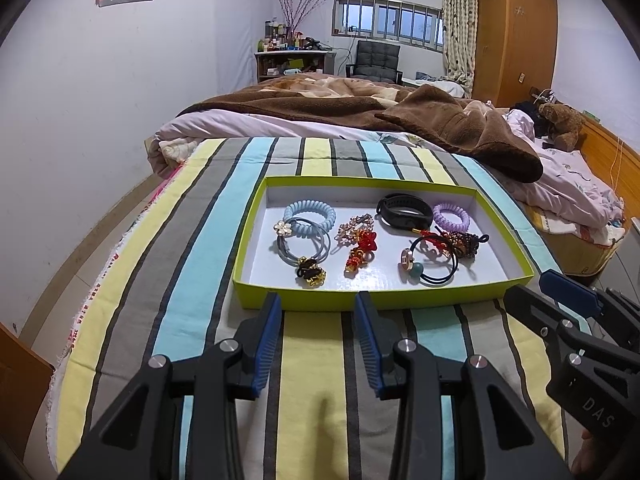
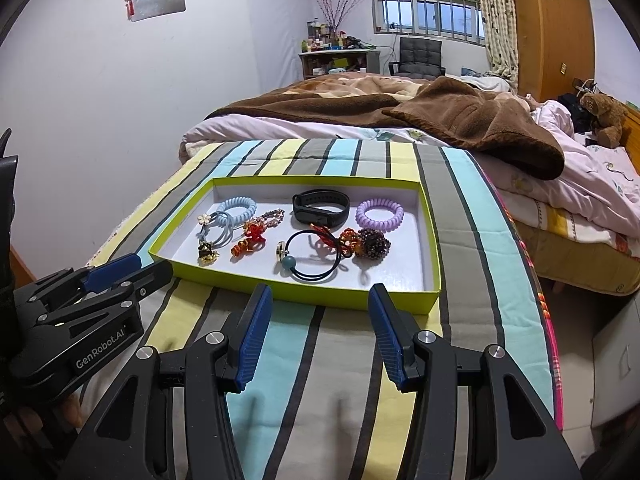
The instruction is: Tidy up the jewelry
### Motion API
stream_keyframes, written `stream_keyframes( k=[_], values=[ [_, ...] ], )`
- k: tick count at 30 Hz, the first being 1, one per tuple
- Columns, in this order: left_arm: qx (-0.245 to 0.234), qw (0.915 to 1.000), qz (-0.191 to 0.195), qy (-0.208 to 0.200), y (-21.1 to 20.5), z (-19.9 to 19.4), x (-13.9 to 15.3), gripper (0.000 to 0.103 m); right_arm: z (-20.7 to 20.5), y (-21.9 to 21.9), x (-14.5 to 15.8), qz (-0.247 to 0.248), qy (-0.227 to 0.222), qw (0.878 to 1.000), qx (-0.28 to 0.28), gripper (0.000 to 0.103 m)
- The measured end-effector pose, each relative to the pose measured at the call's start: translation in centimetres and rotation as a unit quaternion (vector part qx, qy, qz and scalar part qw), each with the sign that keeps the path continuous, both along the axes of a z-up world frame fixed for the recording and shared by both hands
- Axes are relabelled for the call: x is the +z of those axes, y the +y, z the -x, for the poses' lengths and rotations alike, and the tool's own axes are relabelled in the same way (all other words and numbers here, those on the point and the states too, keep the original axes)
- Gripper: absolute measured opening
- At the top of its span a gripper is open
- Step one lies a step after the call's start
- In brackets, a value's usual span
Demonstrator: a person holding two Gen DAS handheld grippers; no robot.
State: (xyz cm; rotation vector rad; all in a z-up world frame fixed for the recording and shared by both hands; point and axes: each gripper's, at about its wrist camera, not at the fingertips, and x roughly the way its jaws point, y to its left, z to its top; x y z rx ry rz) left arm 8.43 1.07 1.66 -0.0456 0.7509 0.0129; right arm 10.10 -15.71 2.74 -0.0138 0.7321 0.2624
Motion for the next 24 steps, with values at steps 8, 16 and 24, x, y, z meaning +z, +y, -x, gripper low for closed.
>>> stream_keyframes(
  k=[8, 16, 24],
  values=[
    [0.001, 1.0, 0.001, -0.001, -0.02, 0.23, 0.07, 0.039, 0.15, 0.12, -0.01, 0.001, 0.003, 1.0, 0.001, 0.051],
    [0.002, 1.0, 0.001, -0.005, 0.11, 0.34, 0.14, 0.039, 0.18, 0.11, -0.03, 0.001, 0.003, 1.0, 0.001, 0.051],
    [0.003, 1.0, 0.007, -0.003, 0.26, 0.43, -0.06, 0.039, 0.31, 0.03, 0.11, 0.001, 0.0, 1.0, -0.002, 0.051]
  ],
)
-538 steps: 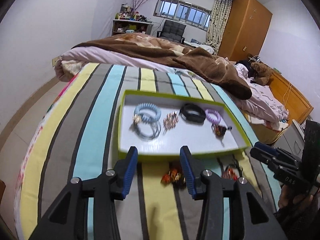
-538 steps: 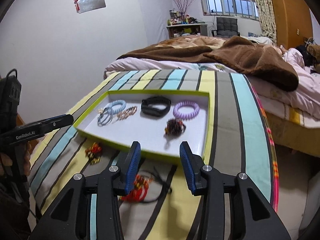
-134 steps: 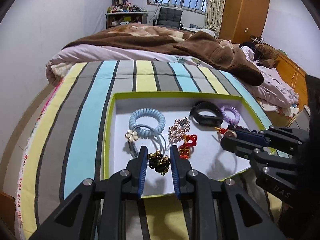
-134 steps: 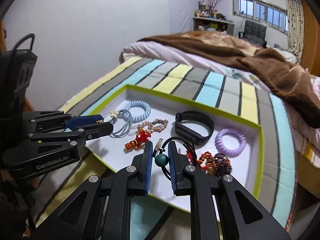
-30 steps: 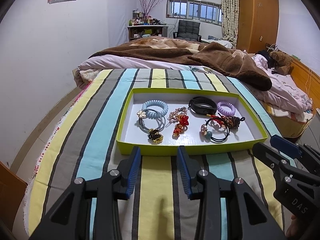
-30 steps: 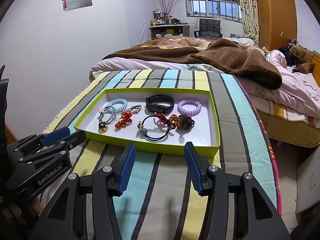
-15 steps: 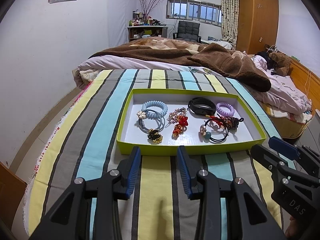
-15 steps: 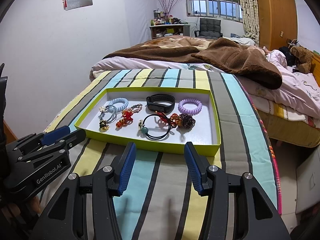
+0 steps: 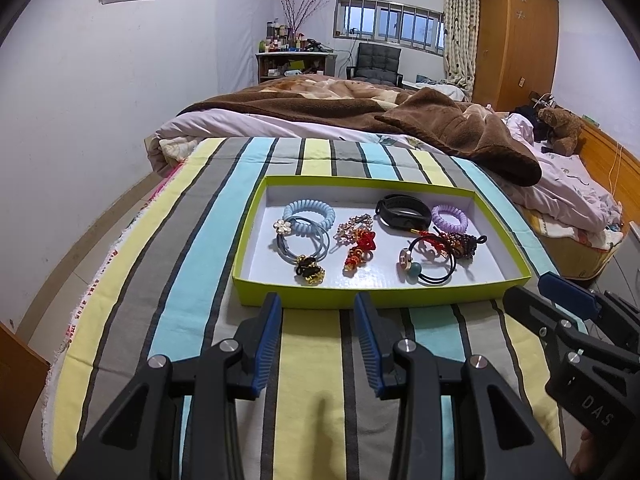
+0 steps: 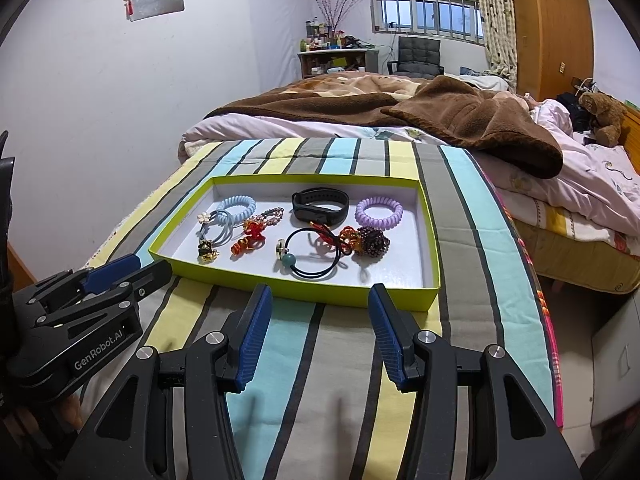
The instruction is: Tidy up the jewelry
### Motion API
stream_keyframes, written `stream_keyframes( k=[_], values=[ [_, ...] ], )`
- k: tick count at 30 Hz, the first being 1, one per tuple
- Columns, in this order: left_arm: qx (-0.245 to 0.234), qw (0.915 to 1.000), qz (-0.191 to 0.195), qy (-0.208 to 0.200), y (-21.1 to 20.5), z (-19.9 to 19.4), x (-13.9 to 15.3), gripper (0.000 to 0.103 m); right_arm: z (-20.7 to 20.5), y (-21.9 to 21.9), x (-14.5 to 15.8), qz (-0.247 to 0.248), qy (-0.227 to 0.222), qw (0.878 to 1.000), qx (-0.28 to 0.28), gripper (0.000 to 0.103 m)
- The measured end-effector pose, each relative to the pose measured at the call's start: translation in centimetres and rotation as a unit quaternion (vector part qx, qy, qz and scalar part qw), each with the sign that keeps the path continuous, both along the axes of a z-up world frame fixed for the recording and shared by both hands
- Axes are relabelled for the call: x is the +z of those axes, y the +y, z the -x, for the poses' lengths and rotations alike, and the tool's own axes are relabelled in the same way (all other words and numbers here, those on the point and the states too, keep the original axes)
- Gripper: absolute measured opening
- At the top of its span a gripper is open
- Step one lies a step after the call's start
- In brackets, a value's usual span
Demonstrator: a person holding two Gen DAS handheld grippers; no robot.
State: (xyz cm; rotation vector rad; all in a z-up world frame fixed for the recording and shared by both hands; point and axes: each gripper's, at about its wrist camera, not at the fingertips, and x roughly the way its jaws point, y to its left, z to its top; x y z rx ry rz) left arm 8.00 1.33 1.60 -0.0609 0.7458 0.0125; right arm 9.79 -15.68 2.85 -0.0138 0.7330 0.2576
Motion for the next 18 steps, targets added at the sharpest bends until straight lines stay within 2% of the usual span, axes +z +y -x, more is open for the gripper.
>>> stream_keyframes(
  k=[8, 12, 15, 18],
  values=[
    [0.005, 1.0, -0.002, 0.0, 0.03, 0.05, 0.04, 0.039, 0.12, -0.1, 0.2, 0.0, -0.002, 1.0, -0.001, 0.051],
    [0.002, 0.9999, 0.015, 0.003, 0.24, 0.0, -0.1, 0.039, 0.15, -0.03, 0.22, 0.0, -0.002, 1.0, 0.0, 0.051],
    [0.015, 0.9998, -0.01, 0.003, 0.01, -0.02, -0.14, 0.039, 0.15, -0.04, 0.24, 0.0, -0.003, 1.0, 0.0, 0.051],
    [0.017, 0.9998, -0.012, -0.003, -0.02, 0.15, 0.01, 0.039, 0.21, 0.0, 0.23, 0.0, -0.003, 1.0, -0.001, 0.051]
  ],
)
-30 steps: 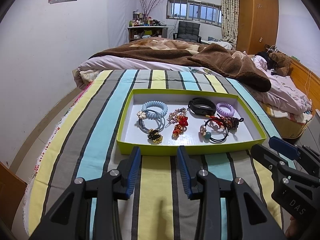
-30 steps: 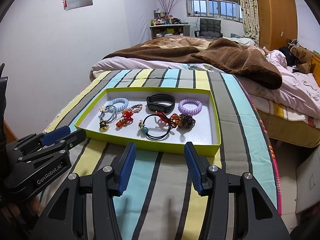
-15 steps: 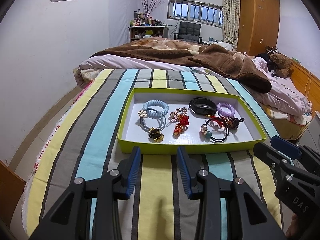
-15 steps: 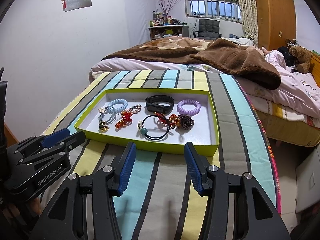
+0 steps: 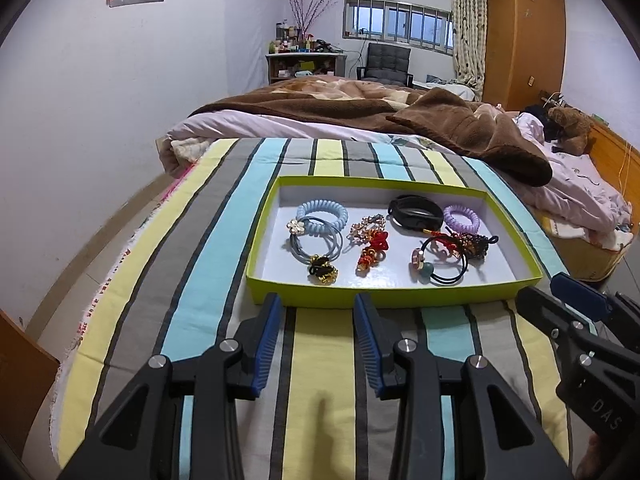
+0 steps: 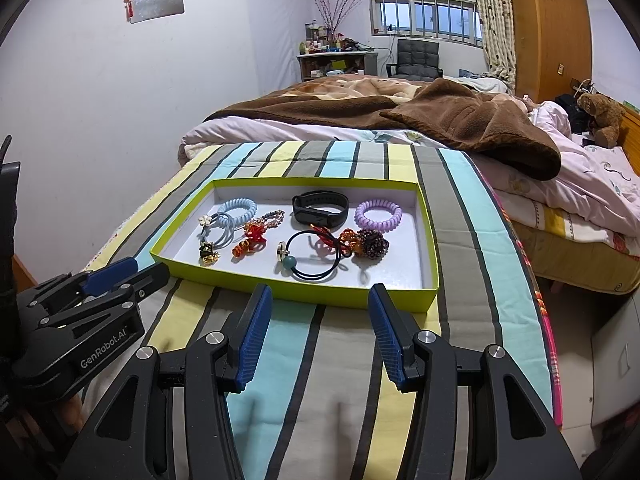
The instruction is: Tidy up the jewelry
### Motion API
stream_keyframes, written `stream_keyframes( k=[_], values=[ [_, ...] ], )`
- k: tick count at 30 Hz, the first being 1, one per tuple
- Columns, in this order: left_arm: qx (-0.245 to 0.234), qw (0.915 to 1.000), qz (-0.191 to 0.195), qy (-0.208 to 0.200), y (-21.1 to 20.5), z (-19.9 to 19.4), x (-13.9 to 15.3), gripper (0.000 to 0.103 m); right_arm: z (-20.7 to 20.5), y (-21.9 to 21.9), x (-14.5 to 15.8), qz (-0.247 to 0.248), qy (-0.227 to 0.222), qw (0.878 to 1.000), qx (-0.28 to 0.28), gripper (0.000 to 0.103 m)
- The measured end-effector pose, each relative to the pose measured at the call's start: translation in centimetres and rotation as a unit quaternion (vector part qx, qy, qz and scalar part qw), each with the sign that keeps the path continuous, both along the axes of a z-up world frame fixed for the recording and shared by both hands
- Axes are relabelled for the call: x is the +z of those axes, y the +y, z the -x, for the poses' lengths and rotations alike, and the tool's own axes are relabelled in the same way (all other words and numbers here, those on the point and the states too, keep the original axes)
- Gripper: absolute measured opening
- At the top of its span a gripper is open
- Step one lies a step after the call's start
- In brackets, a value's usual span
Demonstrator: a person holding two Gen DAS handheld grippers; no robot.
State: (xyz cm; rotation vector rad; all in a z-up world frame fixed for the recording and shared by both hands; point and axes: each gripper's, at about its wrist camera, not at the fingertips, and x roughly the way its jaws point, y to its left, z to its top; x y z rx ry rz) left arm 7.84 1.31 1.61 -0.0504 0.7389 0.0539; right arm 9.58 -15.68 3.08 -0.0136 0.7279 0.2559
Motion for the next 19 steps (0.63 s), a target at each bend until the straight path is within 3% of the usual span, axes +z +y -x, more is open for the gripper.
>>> stream_keyframes(
  k=[19],
  values=[
    [-0.006, 0.9999, 0.012, 0.0, -0.16, 0.1, 0.08, 0.039, 0.1, -0.14, 0.09, -0.001, -0.001, 1.0, -0.002, 0.051]
  ],
)
